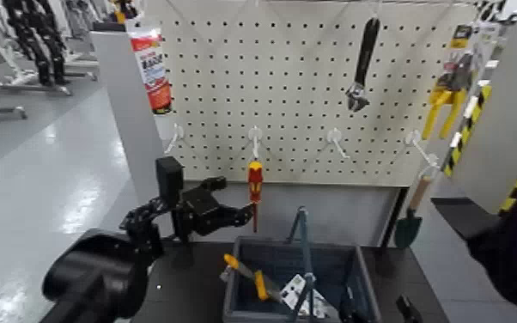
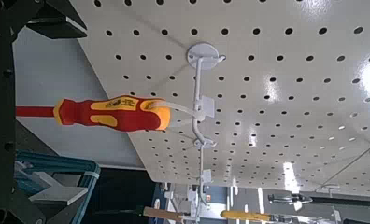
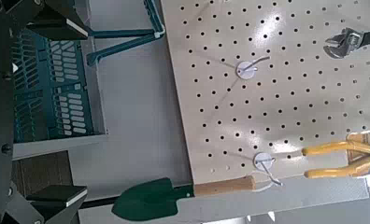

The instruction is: Put the red screwdriver into the crate.

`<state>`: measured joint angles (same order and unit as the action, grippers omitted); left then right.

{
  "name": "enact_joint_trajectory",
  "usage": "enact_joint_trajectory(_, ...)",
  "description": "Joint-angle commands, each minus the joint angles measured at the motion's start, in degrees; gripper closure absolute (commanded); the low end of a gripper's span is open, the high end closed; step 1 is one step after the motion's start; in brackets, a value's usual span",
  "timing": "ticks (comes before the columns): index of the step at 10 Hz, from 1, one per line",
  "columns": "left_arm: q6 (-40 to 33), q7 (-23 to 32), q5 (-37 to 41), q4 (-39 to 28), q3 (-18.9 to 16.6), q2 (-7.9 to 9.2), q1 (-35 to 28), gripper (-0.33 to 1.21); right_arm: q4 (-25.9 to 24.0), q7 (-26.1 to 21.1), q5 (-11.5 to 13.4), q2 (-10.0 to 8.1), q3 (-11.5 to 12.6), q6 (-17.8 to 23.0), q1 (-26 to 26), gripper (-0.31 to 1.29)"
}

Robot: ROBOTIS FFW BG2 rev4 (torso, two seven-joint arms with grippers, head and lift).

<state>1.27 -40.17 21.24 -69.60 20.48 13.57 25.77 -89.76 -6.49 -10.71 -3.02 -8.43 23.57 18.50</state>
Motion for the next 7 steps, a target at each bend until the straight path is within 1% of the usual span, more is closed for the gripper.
enact_joint_trajectory(1,-1.1,-1.5,0.5,4.6,2.4,-0.91,4.1,0.13,0.1,0.0,-0.1,-0.14,-0.1,0.1,-0.1,0.13)
enact_joint_trajectory(2,-1.5,-2.0,1.0,6.2,3.0,-1.27,5.3,0.15,0.1,0.0,-0.1,-0.14,-0.2,0.1,-0.2,0.13)
enact_joint_trajectory(3,-1.9,-2.6,1.1,7.6,3.5,-1.53,6.3,0.2,0.1,0.1,-0.1,-0.14,-0.2,0.0,-0.2,0.13)
enact_joint_trajectory(5,-2.1,-3.5,1.3,9.7,4.0,-2.14,8.1,0.39,0.1,0.0,-0.2,-0.14,-0.3,0.0,-0.2,0.13)
enact_joint_trajectory(6,-1.5,-4.1,1.4,10.8,4.6,-2.5,9.0,0.59,0.1,0.0,-0.2,-0.14,-0.3,0.0,-0.2,0.13)
enact_joint_trajectory(7,-1.4,-4.4,1.6,11.2,5.0,-2.76,9.5,1.07,0.1,0.1,-0.2,-0.14,-0.3,-0.1,-0.2,0.13)
